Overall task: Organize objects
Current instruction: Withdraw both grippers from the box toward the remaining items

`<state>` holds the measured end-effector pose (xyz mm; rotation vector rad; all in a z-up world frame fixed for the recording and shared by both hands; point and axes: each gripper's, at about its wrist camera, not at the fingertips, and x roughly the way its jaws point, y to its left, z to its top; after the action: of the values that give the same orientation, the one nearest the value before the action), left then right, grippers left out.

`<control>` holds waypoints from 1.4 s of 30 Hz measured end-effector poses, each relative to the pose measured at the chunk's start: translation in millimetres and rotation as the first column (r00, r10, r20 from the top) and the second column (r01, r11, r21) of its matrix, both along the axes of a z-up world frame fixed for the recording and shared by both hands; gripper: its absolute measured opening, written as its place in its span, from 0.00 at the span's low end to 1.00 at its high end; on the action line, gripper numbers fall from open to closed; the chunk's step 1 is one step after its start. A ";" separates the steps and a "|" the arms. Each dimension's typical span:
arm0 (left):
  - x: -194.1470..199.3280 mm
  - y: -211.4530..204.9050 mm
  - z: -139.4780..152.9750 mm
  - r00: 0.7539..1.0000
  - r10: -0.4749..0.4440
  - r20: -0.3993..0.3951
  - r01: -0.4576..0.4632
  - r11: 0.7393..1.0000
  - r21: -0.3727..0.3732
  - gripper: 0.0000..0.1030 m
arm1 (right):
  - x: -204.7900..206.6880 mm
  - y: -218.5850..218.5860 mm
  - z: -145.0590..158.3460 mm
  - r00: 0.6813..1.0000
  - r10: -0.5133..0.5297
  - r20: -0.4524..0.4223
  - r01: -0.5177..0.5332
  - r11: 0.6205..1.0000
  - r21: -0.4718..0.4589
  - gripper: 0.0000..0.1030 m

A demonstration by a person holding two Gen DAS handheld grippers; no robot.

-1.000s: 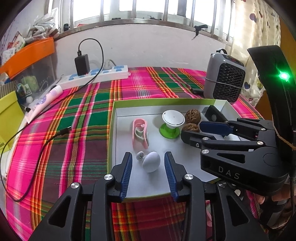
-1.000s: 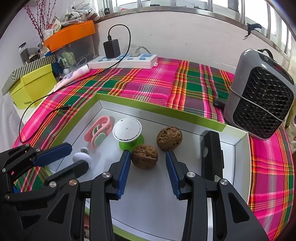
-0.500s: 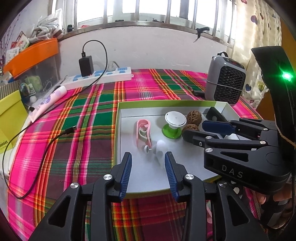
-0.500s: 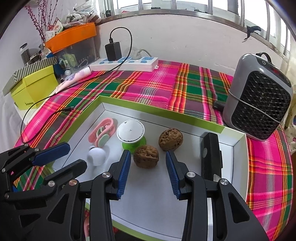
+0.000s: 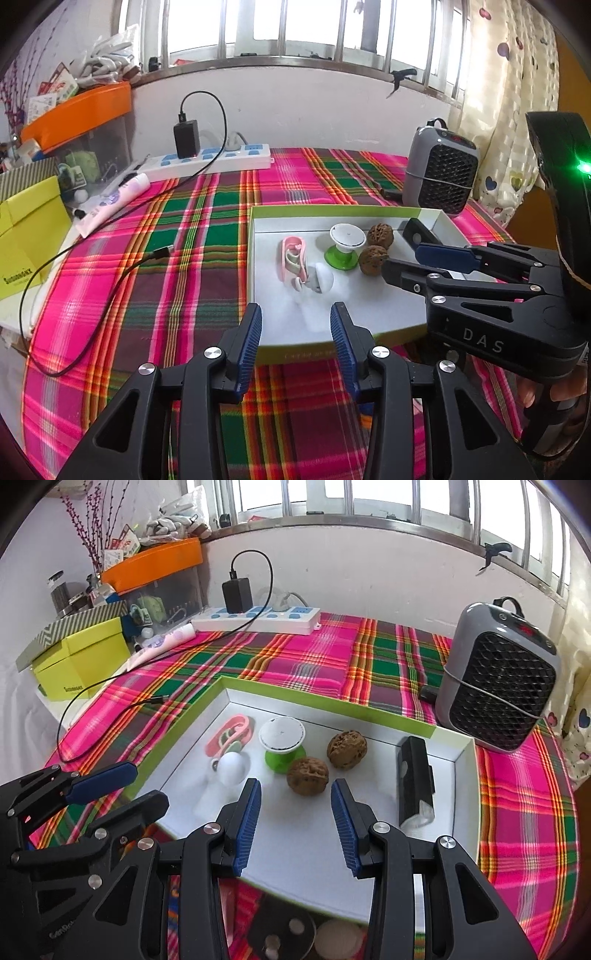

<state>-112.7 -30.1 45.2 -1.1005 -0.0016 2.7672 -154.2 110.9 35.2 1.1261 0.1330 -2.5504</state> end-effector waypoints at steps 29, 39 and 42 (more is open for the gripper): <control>47.0 14.1 -20.3 0.989 -0.129 0.076 0.121 0.987 0.109 0.38 | 80.1 47.4 1.5 0.995 -0.090 -0.047 0.088 0.994 -0.058 0.40; 43.9 22.6 -30.5 0.985 -0.136 0.106 0.126 0.988 0.094 0.38 | 90.9 69.2 -2.8 0.992 -0.122 -0.040 0.119 0.990 -0.077 0.40; 42.1 23.3 -33.0 0.985 -0.131 0.113 0.122 0.989 0.089 0.38 | 91.3 70.9 -3.6 0.991 -0.125 -0.036 0.122 0.989 -0.082 0.40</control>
<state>-70.7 -6.8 12.2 -1.1975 -0.0572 2.5631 -63.0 181.8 31.6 1.0837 -0.0286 -2.6628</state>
